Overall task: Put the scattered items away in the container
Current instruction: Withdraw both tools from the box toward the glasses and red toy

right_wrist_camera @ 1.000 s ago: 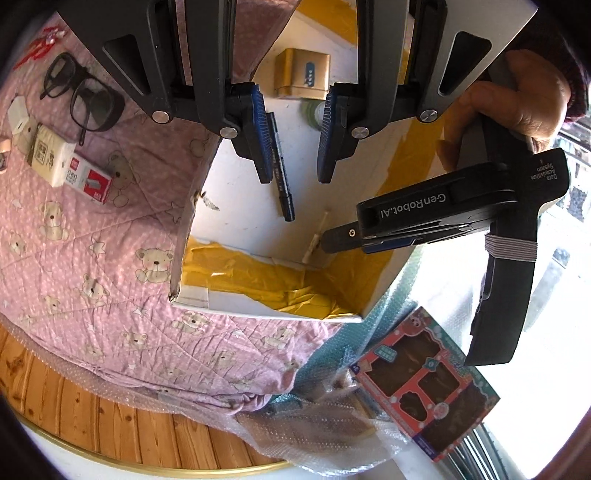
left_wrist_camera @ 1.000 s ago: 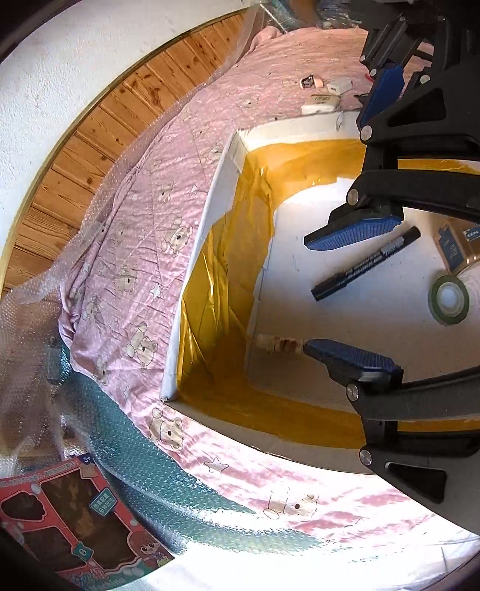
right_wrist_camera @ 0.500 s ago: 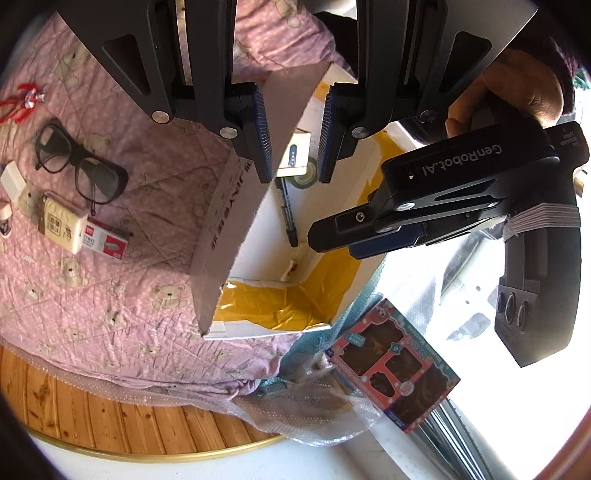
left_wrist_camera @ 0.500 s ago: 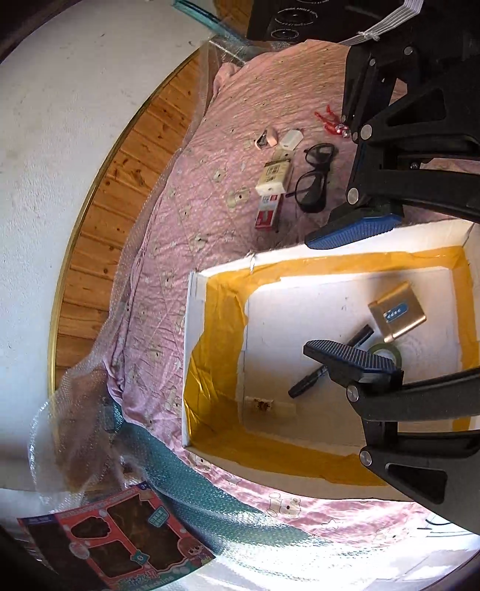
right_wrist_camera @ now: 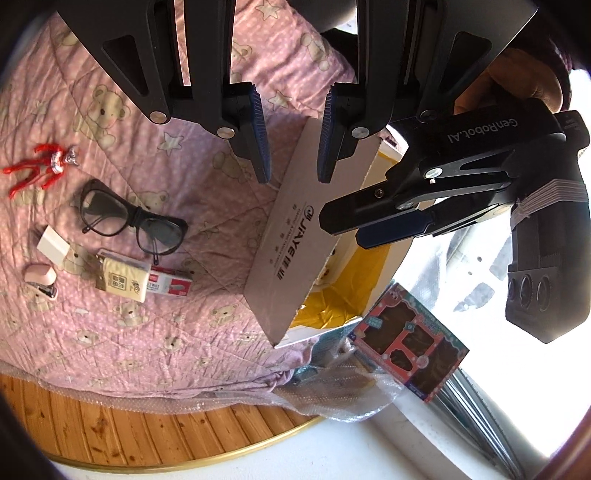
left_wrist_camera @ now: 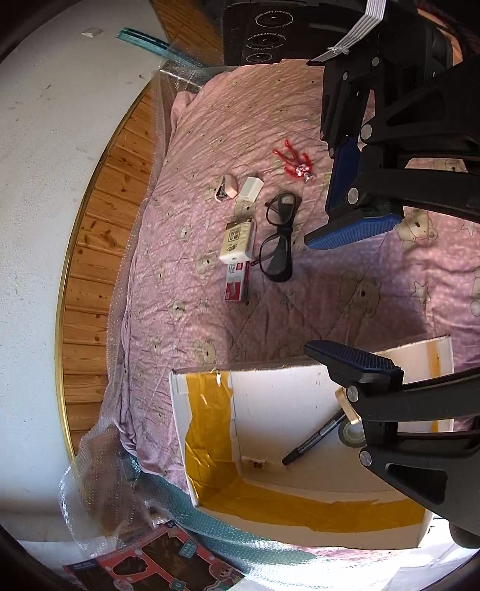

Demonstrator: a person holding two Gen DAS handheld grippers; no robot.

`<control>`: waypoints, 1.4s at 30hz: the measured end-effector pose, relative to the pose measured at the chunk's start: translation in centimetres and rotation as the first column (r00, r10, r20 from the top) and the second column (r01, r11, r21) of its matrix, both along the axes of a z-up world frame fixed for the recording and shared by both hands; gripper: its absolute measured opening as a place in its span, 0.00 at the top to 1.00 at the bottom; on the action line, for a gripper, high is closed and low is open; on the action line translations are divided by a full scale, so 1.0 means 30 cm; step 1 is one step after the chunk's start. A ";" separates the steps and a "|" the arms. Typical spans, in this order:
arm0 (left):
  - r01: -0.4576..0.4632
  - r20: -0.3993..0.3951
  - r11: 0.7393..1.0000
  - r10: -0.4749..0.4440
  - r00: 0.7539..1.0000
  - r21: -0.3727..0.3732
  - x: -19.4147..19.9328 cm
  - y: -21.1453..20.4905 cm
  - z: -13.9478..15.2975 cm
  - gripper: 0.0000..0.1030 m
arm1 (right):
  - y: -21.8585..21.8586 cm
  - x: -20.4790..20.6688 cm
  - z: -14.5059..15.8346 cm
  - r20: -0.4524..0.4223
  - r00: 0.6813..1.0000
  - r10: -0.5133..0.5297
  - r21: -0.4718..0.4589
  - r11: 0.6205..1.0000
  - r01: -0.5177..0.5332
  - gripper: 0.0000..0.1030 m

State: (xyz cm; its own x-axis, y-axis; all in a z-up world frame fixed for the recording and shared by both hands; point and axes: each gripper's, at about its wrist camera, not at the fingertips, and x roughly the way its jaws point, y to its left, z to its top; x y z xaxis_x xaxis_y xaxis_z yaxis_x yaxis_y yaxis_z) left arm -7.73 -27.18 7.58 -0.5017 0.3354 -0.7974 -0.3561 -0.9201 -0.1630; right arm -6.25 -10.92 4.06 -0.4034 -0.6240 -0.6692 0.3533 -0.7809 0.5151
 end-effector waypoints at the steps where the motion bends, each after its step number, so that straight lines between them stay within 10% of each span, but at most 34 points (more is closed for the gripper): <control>1: 0.008 0.001 1.000 -0.008 1.000 -0.004 0.005 0.018 -0.004 0.49 | 0.020 0.006 -0.008 0.002 1.000 -0.010 -0.003 1.000 0.010 0.72; 24: 0.087 0.140 0.996 -0.085 0.987 -0.010 -0.068 0.324 -0.195 0.44 | 0.356 -0.033 -0.204 0.099 0.959 -0.266 -0.012 0.963 0.268 0.70; 42: -0.051 0.354 0.992 0.008 0.935 0.112 -0.309 0.385 -0.477 0.43 | 0.427 -0.280 -0.361 0.052 0.932 -0.359 0.100 0.930 0.353 0.65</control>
